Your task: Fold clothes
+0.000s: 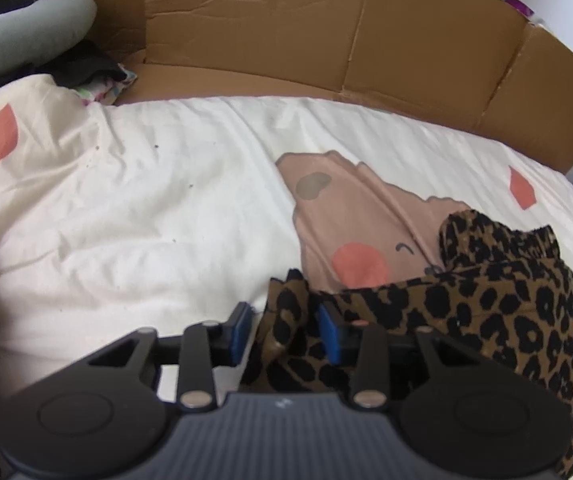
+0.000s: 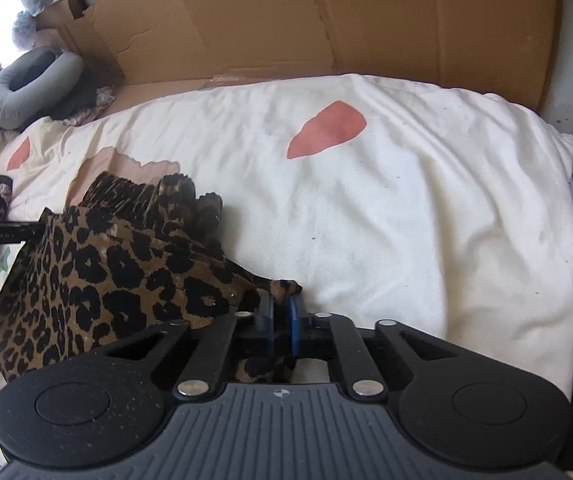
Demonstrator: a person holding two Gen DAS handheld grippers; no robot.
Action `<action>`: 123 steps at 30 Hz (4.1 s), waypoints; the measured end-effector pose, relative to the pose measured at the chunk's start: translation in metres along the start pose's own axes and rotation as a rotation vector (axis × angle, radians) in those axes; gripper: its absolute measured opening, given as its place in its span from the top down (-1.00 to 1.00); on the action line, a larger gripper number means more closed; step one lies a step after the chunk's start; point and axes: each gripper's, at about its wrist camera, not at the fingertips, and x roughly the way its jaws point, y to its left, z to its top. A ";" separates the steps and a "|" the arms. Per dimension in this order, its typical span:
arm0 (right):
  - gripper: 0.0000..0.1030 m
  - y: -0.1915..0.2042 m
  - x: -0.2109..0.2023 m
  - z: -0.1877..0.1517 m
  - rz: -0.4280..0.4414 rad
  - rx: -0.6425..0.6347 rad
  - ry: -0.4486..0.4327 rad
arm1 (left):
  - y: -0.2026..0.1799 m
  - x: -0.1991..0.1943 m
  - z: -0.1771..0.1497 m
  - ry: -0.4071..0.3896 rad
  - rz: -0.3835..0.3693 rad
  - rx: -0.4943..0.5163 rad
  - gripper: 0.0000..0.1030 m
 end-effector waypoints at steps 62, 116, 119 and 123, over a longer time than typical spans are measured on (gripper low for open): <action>0.95 -0.021 -0.023 0.043 -0.022 0.161 -0.097 | -0.025 -0.027 0.059 -0.074 0.114 -0.031 0.83; 0.72 0.068 0.001 0.062 0.074 -0.113 -0.059 | -0.134 -0.027 0.058 -0.050 -0.070 0.075 0.43; 0.72 0.082 0.010 0.060 0.080 -0.164 -0.042 | -0.143 -0.022 0.050 -0.035 -0.100 0.104 0.43; 0.72 0.092 0.024 0.058 0.085 -0.204 -0.023 | -0.153 -0.011 0.042 -0.002 -0.128 0.146 0.43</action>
